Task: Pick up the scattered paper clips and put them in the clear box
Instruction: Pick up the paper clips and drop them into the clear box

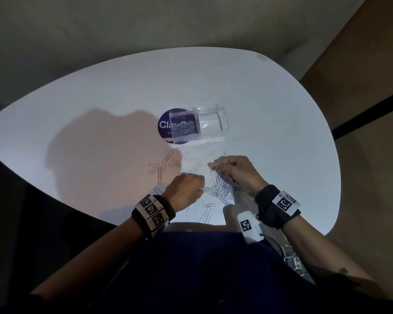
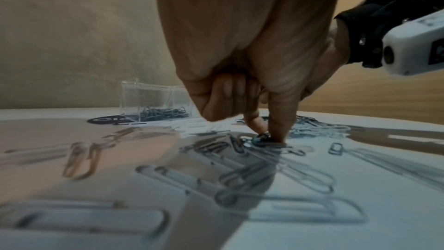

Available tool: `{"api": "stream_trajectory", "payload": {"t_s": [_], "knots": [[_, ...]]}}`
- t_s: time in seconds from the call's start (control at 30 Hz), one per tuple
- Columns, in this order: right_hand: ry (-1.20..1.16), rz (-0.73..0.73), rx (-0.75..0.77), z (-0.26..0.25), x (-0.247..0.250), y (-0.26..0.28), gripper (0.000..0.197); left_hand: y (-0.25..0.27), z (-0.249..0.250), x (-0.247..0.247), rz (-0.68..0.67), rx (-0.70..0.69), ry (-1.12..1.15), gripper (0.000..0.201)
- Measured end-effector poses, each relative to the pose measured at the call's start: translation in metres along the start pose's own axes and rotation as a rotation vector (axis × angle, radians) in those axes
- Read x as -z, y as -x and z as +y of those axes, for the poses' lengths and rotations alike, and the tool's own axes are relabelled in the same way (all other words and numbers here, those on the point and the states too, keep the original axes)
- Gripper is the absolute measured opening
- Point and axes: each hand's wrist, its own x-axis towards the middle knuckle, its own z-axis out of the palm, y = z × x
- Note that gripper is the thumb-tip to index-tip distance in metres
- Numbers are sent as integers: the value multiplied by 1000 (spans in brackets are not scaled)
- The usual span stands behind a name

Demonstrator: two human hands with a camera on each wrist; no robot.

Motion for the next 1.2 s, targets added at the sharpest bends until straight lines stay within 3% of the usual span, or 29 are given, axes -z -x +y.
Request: {"api": "stream_trajectory", "payload": {"t_s": [0.17,0.37,0.47,0.53,0.63,0.73,0.9,1.0,1.1,1.2], "knots": [[39,17,22,-11,5,0,25,0,-15,10,-48,8,285,9],[38,22,65,-17,9,-1,24,4,-21,40,-65,158,591,20],[118,-61,112,-16,9,-3,13,6,-18,48,-108,223,775,25],[221,-145,125,-13,4,-3,4,7,-19,48,-106,239,805,24],[371,-218,127,-2,-6,-5,21,5,-21,45,-86,227,747,18],[413,-226,160,5,-11,-7,15,5,-21,41,-61,196,660,16],[332,-209,118,1,-6,-5,6,5,-26,36,-7,223,584,13],[233,-221,83,-2,1,-2,10,4,-32,34,-4,268,703,18],[17,-211,-16,-3,6,0,29,5,-33,38,3,310,848,18],[-216,-209,-52,0,7,0,26,6,-40,37,-80,332,1086,28]]}}
